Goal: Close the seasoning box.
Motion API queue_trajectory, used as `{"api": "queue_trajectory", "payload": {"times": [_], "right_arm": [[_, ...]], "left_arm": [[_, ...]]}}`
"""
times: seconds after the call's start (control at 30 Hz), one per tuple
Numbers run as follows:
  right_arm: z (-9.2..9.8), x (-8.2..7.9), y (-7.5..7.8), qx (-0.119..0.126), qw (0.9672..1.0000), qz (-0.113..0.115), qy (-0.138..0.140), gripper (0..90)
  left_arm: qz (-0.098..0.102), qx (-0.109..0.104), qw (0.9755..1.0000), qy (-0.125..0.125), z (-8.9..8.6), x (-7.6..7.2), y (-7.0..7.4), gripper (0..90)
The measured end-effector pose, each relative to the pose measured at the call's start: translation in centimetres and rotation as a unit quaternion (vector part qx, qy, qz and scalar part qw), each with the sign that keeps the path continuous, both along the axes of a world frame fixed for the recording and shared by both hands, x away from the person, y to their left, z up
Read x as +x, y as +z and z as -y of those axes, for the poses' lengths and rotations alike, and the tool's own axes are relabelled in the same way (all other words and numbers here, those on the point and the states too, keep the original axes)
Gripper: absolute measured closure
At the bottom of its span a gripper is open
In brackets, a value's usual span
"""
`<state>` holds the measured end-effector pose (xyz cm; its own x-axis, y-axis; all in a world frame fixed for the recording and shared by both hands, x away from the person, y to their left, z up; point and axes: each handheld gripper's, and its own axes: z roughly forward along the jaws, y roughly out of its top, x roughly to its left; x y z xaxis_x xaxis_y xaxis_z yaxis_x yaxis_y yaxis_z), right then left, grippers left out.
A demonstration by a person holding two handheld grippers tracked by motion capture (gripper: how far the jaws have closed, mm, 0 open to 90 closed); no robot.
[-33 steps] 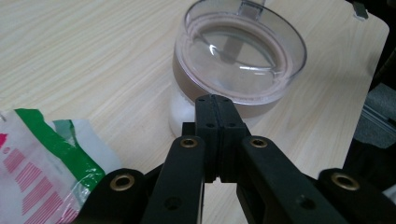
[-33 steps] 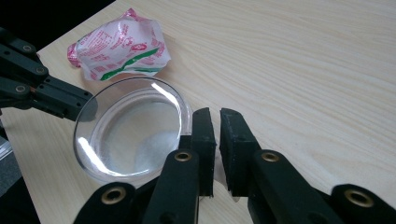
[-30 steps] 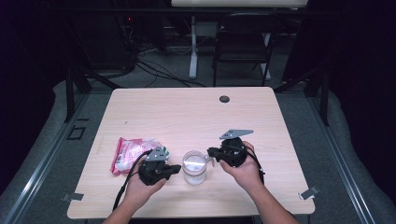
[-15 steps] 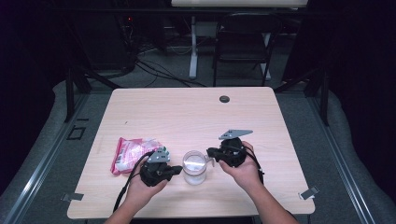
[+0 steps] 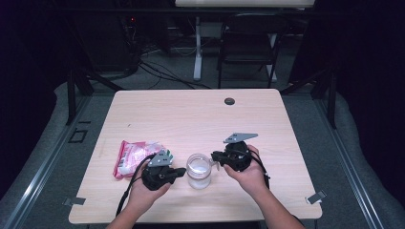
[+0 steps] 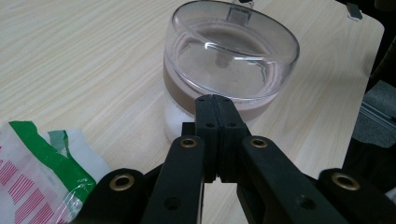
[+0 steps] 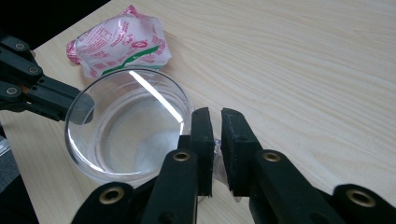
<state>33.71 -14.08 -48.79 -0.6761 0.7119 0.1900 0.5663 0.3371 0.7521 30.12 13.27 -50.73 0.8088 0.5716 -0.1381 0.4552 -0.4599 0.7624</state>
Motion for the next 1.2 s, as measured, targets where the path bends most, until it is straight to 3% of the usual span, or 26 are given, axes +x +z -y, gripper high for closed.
{"api": "queue_trajectory", "payload": {"times": [0.27,0.43,0.63,0.8,1.03,1.2], "right_arm": [[0.1,-0.6,0.3,0.004,0.9999,0.008,0.011,78.4],[-0.1,-1.5,0.9,0.001,0.9995,0.022,0.023,70.8],[-0.5,-2.3,1.2,0.020,0.9977,0.034,0.054,56.8],[-0.6,-3.0,1.4,0.031,0.9957,0.047,0.073,50.5],[-0.8,-4.0,1.2,0.003,0.9944,0.067,0.081,46.3],[-0.8,-4.3,0.8,-0.004,0.9944,0.068,0.081,44.5]], "left_arm": [[0.006,-0.012,0.9999,0.003,0.0,0.2,0.6,90.0],[0.016,-0.015,0.9998,-0.004,-0.1,0.3,1.3,89.5],[0.021,-0.017,0.9996,-0.002,0.1,0.4,1.6,87.0],[0.015,-0.025,0.9996,0.000,0.4,0.6,1.7,83.2],[0.022,-0.040,0.9990,-0.002,1.0,0.9,2.1,77.2],[0.030,-0.047,0.9984,-0.002,1.4,1.1,2.2,68.4]]}}
